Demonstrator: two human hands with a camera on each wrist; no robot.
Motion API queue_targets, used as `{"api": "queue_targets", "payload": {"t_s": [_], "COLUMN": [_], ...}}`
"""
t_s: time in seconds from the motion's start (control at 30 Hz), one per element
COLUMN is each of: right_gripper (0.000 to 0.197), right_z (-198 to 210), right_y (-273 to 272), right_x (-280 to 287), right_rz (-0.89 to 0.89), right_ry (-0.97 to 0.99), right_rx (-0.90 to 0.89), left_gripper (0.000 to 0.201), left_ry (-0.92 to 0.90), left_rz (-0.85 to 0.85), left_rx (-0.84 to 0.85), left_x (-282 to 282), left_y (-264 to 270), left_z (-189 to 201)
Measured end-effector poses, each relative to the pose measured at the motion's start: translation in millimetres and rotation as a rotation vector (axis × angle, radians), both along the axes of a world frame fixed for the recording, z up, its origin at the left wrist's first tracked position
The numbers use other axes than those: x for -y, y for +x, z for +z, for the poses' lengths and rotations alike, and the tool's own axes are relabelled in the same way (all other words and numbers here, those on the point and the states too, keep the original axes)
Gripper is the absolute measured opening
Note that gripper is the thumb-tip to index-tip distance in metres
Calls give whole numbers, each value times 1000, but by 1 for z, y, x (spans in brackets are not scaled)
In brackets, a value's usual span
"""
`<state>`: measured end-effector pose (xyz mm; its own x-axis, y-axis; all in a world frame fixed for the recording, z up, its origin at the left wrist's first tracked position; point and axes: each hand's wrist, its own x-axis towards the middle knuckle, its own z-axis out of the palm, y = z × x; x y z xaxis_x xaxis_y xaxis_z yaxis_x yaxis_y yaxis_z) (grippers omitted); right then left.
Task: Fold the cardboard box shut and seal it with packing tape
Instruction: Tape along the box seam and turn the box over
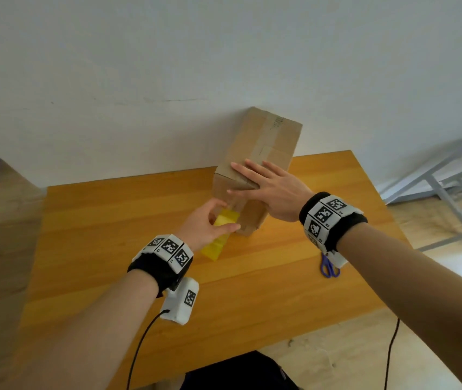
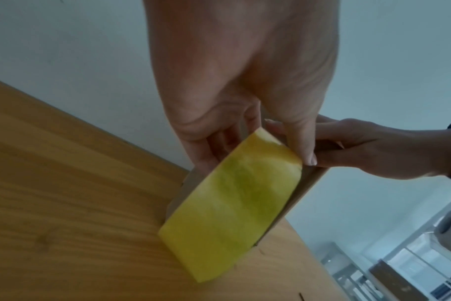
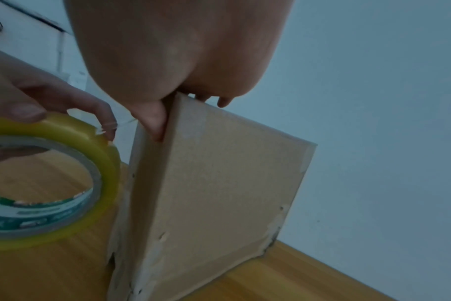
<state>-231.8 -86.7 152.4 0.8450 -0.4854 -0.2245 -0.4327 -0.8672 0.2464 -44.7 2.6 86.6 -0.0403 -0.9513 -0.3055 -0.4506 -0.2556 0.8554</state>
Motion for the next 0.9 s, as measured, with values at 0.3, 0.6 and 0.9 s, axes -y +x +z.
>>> {"api": "queue_targets", "payload": {"t_s": [0.3,0.6,0.9], "right_gripper": [84,95,78], "right_z": [-2,-5,-31], "right_y": [-23,-40,-87], "right_x": [-4,-21,-41], "right_rz": [-58,-195,-698], "right_ry": [-23,70,144], "right_rx": [23,240,686], "left_gripper": [48,47,48], "left_ry": [-18,-29,8], "left_rz": [75,68,156], "left_rx": [-55,-23,-42], "left_x": [9,12,11], "left_y": [-39,-60,-78], "left_z": [-10,-14,-17]}}
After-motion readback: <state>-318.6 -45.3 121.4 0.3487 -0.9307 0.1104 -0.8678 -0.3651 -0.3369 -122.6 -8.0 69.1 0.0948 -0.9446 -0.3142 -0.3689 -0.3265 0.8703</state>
